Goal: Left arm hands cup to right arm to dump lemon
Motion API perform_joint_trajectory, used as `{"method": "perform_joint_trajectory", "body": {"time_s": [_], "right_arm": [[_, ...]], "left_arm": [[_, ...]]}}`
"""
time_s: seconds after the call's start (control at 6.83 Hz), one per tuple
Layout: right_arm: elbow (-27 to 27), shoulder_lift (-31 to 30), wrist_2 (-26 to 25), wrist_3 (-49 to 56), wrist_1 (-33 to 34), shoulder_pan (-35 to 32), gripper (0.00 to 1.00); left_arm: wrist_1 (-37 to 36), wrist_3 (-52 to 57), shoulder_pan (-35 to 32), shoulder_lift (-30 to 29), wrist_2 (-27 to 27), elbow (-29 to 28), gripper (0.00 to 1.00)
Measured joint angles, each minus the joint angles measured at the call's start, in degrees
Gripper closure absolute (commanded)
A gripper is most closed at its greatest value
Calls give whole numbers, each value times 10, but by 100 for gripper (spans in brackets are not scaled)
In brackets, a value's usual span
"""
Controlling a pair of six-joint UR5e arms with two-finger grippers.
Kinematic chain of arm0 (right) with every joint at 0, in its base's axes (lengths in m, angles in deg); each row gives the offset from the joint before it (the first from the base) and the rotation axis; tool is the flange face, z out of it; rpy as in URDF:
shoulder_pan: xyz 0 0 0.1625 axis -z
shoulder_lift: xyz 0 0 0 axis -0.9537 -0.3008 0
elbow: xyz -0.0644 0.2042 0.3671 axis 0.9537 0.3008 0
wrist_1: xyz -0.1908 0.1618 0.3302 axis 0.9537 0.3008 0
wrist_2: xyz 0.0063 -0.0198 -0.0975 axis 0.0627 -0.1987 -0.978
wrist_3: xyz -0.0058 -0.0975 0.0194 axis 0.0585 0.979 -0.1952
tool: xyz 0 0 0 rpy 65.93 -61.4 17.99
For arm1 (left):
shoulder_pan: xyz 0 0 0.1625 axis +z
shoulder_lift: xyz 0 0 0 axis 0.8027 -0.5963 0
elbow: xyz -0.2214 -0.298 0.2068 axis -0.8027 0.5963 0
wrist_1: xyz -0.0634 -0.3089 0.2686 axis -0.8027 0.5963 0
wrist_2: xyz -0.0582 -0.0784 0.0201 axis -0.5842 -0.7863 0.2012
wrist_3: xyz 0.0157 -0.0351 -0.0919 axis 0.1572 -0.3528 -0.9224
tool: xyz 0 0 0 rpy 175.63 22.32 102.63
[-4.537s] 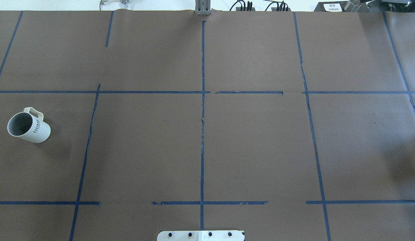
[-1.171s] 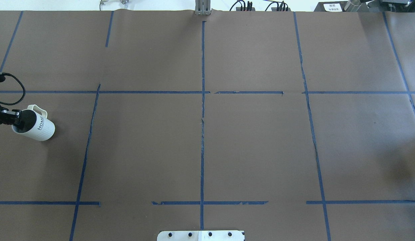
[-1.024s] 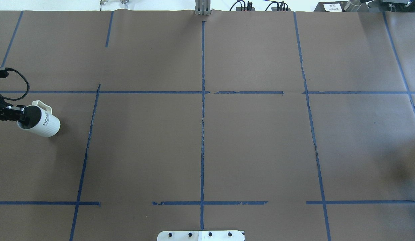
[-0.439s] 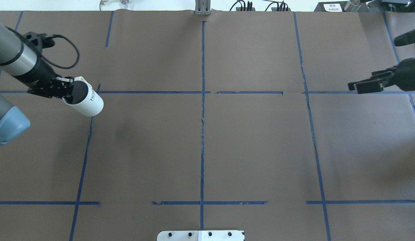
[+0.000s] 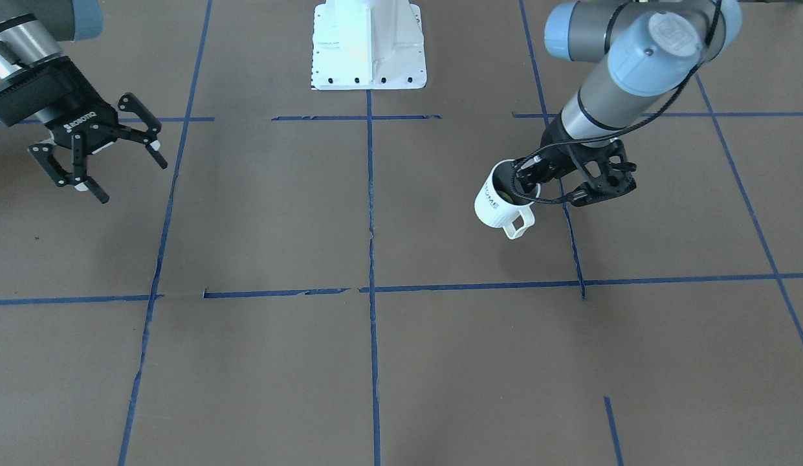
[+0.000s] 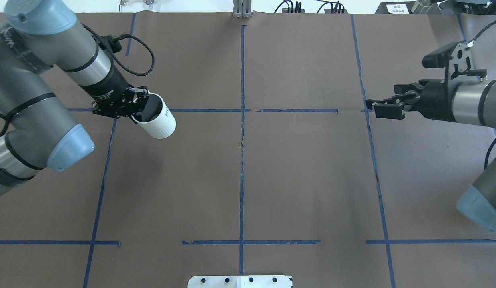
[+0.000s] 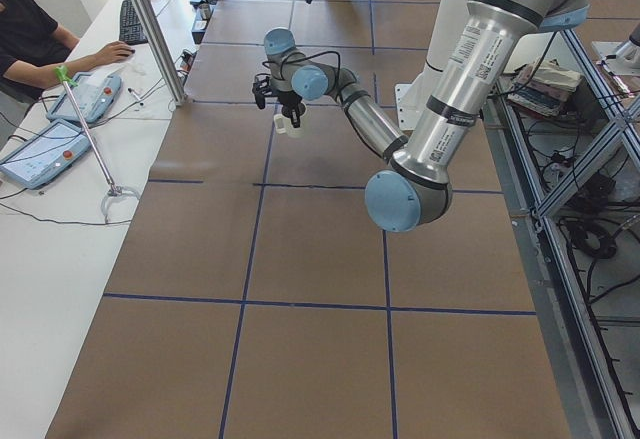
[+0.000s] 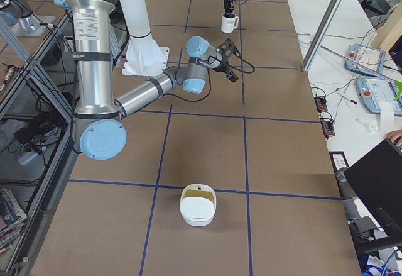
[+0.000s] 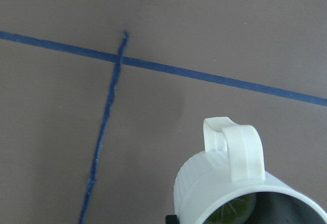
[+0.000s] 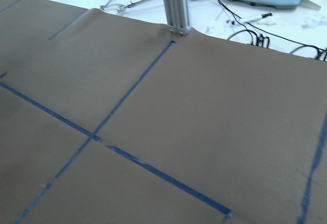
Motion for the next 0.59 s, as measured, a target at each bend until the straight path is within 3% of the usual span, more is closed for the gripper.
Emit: {"method": "perform_joint_trajectory", "body": {"time_s": [0.44,0.59], "right_arm": [[8,71,-297,2,-16,214,1],[15,86,-349,5,-16,255,1]], "left_arm": [[-28,-147,25,-128,0,-83,100],[-33,-172,31,-152,0,-96,100]]}}
